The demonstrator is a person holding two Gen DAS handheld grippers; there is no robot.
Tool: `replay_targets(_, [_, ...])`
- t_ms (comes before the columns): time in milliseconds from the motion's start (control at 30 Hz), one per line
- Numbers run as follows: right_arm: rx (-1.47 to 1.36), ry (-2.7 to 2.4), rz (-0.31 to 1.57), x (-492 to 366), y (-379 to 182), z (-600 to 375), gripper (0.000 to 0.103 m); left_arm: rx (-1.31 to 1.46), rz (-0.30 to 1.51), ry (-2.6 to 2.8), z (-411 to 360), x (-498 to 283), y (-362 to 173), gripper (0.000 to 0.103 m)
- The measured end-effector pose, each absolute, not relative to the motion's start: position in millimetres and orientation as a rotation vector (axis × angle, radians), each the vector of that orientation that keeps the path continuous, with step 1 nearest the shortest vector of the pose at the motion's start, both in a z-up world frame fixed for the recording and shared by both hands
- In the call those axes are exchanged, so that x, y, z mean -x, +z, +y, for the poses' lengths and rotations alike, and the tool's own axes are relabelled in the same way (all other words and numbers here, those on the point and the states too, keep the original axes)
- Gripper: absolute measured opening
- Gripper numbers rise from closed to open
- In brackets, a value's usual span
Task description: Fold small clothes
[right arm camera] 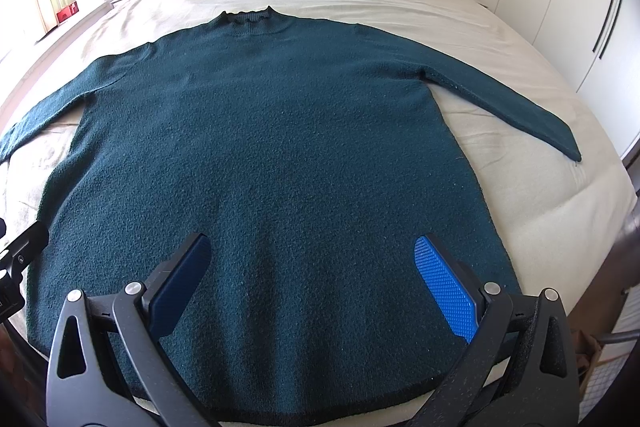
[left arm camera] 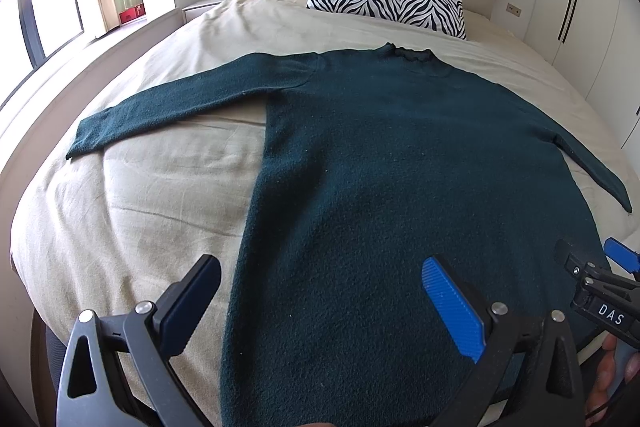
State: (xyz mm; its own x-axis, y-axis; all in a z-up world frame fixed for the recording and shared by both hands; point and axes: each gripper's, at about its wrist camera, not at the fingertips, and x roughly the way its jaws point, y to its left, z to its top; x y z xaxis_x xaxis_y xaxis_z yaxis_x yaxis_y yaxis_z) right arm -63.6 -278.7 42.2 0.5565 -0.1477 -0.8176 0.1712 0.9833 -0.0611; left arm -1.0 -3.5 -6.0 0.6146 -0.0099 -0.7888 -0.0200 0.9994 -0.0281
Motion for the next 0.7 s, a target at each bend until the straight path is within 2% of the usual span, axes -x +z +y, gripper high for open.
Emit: replay_targets(700, [-0.024,-0.190,0.965,63.9,41.2,-276.3,0.103,0.039,0.906,0.004,-3.3,1.8,-3.9,0.103])
